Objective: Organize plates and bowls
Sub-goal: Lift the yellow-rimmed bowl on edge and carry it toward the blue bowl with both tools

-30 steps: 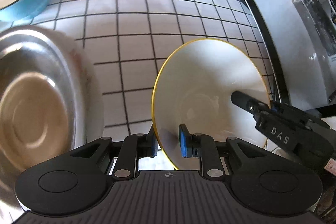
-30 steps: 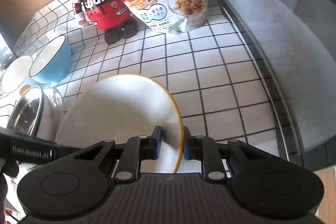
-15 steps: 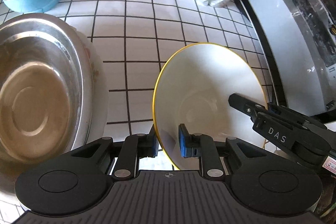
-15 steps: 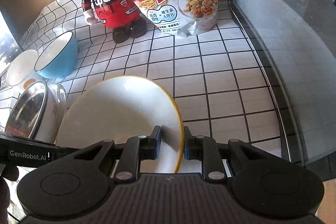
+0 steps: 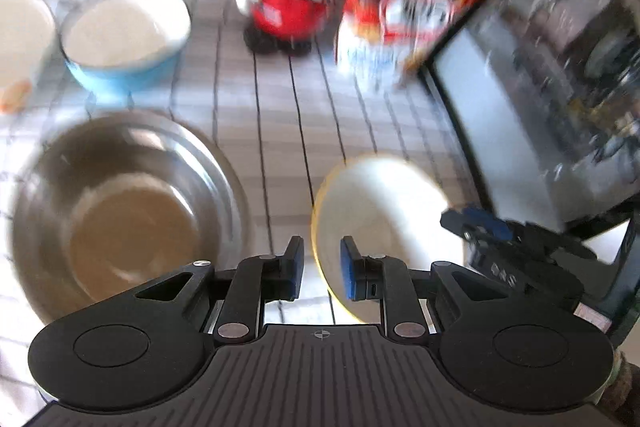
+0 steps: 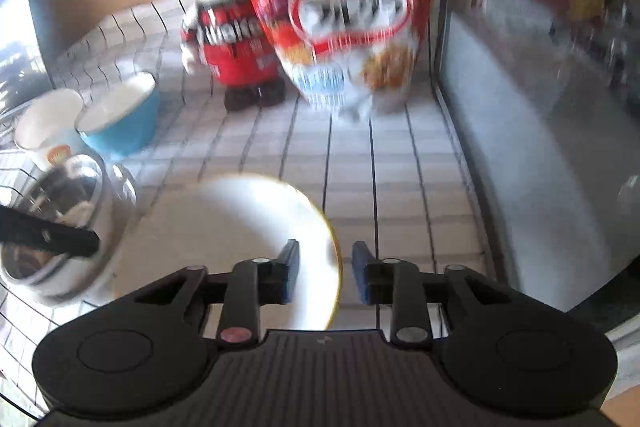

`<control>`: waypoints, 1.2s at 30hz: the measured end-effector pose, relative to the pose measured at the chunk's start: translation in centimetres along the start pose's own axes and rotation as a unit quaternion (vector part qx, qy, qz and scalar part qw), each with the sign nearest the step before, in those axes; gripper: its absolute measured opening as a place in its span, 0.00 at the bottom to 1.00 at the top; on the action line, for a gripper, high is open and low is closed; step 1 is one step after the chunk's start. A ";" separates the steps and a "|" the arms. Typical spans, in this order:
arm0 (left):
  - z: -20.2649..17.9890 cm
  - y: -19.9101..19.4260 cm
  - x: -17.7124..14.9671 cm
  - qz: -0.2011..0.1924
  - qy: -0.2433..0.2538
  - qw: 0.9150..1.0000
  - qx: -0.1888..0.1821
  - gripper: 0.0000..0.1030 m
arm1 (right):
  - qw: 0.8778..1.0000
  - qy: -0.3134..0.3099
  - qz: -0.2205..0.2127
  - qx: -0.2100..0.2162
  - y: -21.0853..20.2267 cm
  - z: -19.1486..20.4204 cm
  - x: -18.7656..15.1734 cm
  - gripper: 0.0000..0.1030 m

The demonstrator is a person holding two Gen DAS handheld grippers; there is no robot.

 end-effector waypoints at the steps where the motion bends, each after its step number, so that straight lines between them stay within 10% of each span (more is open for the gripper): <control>1: 0.4 -1.5 1.0 -0.019 0.004 1.000 0.002 0.21 | 1.000 0.000 -0.013 0.000 -0.7 0.1 0.9 0.36; 9: 7.8 -10.0 11.4 -0.118 0.014 0.992 0.039 0.21 | 0.997 0.046 -0.057 0.040 -4.6 4.1 9.4 0.52; 18: 14.9 -8.8 21.0 0.037 0.048 0.997 0.054 0.21 | 0.990 0.046 0.037 0.127 -4.2 14.4 20.8 0.54; 27: 23.0 -0.3 21.3 0.109 0.018 0.994 0.029 0.21 | 0.973 0.094 0.193 0.081 7.4 20.2 16.2 0.54; 36: 25.9 3.2 20.4 0.152 0.004 0.988 0.007 0.21 | 0.956 0.148 0.244 0.070 12.9 21.7 14.1 0.54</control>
Point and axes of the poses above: each gripper's, at about its wrist camera, not at the fingertips, and y roughly the way its jaws point, z to its left, x to its top, the point moved 7 cm from there along y, roughly the way its jaws point, and after that the axes turned 15 degrees about -x, right-handed, at the moved point
